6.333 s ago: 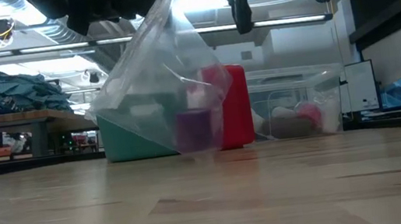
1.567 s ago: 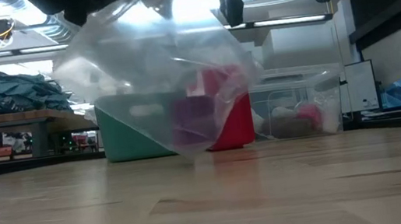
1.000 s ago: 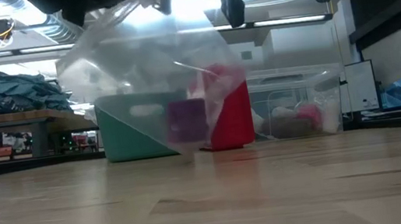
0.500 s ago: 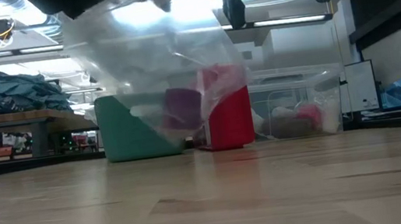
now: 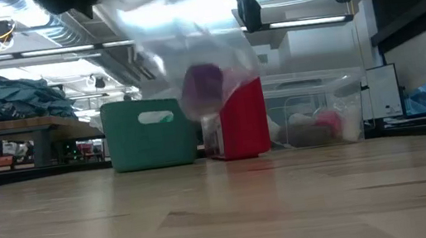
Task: Roll bandage
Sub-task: Close the transparent zip bag
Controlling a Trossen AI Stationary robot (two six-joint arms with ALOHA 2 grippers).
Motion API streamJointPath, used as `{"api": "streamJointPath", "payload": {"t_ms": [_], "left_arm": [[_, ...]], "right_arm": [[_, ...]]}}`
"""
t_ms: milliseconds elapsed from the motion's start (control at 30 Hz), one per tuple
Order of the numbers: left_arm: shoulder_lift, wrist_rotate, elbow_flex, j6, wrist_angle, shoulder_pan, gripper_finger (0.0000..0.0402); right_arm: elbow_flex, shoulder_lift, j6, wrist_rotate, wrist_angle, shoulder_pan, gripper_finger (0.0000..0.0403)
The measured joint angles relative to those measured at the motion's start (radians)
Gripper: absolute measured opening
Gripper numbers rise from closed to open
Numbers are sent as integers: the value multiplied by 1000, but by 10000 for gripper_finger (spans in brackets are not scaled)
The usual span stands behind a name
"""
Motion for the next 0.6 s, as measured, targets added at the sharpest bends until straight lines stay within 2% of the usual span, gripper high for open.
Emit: {"api": "streamJointPath", "payload": {"t_ms": [300,600], "left_arm": [[0,-9,85,40,2,85,0],[0,-11,97,36,-9,119,0]], "right_arm": [[0,0,0,-8,-3,1,32],[-2,2,0,-14,-11,2,38]]}}
